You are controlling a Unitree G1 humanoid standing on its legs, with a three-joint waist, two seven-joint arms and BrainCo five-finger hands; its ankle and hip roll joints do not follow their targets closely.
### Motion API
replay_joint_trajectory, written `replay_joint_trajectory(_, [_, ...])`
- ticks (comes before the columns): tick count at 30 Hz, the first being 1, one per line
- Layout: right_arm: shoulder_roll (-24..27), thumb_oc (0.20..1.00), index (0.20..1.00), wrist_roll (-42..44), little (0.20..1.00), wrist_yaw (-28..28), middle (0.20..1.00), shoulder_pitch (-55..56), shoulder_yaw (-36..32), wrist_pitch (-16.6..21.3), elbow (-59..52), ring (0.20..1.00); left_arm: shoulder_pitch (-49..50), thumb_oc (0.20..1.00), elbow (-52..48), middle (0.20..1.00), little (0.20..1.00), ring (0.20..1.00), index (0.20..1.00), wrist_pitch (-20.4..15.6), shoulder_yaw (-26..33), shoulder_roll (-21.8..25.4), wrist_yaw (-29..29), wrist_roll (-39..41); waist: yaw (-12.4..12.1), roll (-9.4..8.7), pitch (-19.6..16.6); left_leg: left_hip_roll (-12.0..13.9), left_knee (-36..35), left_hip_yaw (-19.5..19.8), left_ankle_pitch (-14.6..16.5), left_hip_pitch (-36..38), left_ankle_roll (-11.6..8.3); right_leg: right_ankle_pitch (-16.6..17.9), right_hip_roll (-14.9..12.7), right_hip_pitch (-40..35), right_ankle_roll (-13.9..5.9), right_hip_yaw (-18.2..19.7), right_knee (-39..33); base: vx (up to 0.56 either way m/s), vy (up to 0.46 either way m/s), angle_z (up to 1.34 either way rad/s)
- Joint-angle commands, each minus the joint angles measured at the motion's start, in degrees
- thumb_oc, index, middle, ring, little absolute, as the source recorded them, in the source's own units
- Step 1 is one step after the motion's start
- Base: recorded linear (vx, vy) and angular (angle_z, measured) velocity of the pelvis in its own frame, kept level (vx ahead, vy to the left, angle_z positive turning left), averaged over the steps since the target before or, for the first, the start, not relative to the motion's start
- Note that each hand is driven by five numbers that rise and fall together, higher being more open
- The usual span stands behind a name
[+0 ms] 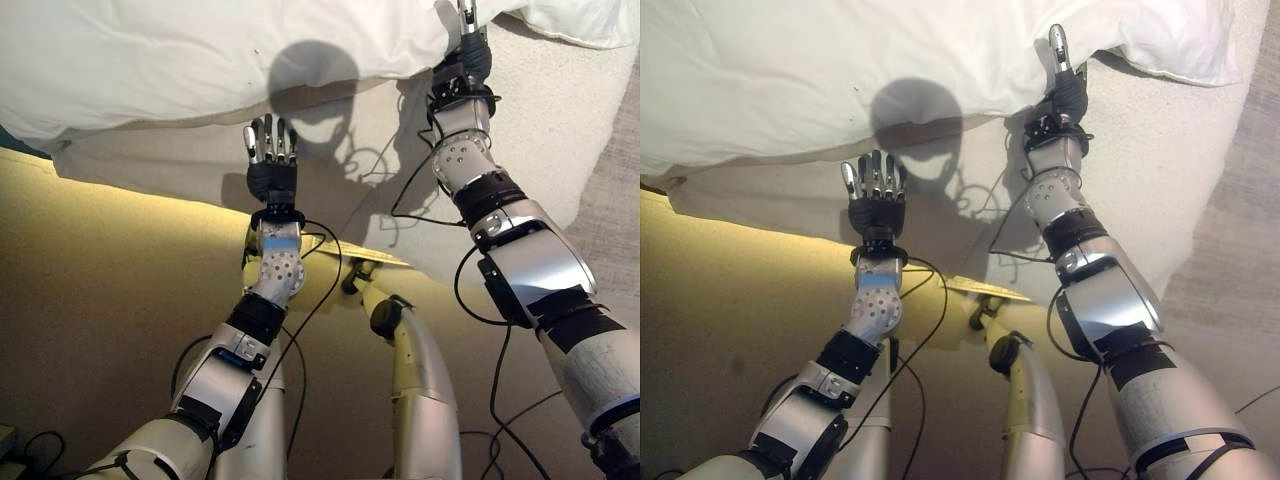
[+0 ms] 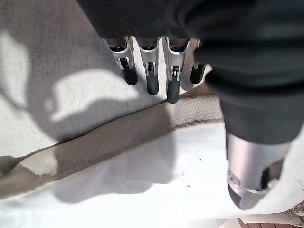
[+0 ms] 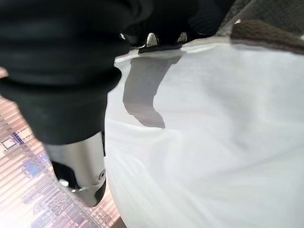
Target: Make the bed
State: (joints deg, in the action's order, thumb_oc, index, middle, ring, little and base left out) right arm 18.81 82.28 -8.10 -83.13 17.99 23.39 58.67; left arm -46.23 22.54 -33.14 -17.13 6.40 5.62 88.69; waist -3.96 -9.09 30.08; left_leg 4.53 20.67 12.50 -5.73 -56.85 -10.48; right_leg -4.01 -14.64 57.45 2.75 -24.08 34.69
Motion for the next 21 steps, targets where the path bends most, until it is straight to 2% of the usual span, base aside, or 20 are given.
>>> replay_joint_trajectory(1, [-2.9,1.0,1.0,-1.0,1.0,1.1,1.0,-3.4,0.5,1.4,-2.1,1.0,0.3,1.0,0.3,1.0,1.0,1.0,1.0,-1.1,-0.2,1.3,-0.6,-0.9,-0.7,-5.19,-3.0,-2.4,0.7,-1.1,5.6,1.0,6.11,-1.3,-0.9,-0.7,-11.54,1.9,0.9,0.0,0.0,0.0])
replay_joint_trajectory(13, [-4.0,1.0,1.0,-1.6,1.0,0.9,1.0,-2.2,0.0,1.5,-3.2,1.0,0.1,1.0,2.8,1.0,1.0,1.0,1.0,-2.0,3.5,2.6,0.5,-0.2,-0.5,-5.9,-3.6,-2.5,1.7,-1.5,6.0,0.6,6.27,-1.5,-0.7,-0.6,-11.35,2.2,1.1,0.0,0.0,0.0])
replay_joint_trajectory(17, [-3.6,1.0,1.0,-2.4,1.0,1.0,1.0,-2.0,0.3,1.3,-3.9,1.0,-0.3,1.0,2.3,1.0,1.0,1.0,1.0,-3.2,5.8,5.1,1.3,-1.7,-0.7,-5.56,-3.6,-2.6,1.8,-1.7,6.1,0.7,6.21,-1.4,-0.9,-0.8,-11.41,2.4,0.9,0.0,0.017,-0.01])
replay_joint_trajectory(21, [-2.3,1.0,1.0,-2.5,1.0,1.2,1.0,-1.1,-0.2,1.2,-4.6,1.0,-1.2,1.0,0.7,1.0,1.0,1.0,1.0,-4.6,8.5,9.1,3.0,-4.7,-1.1,-4.35,-3.6,-3.0,2.6,-1.9,6.3,0.4,6.27,-1.6,-1.1,-0.9,-11.36,2.5,1.3,-0.01,0.035,0.01])
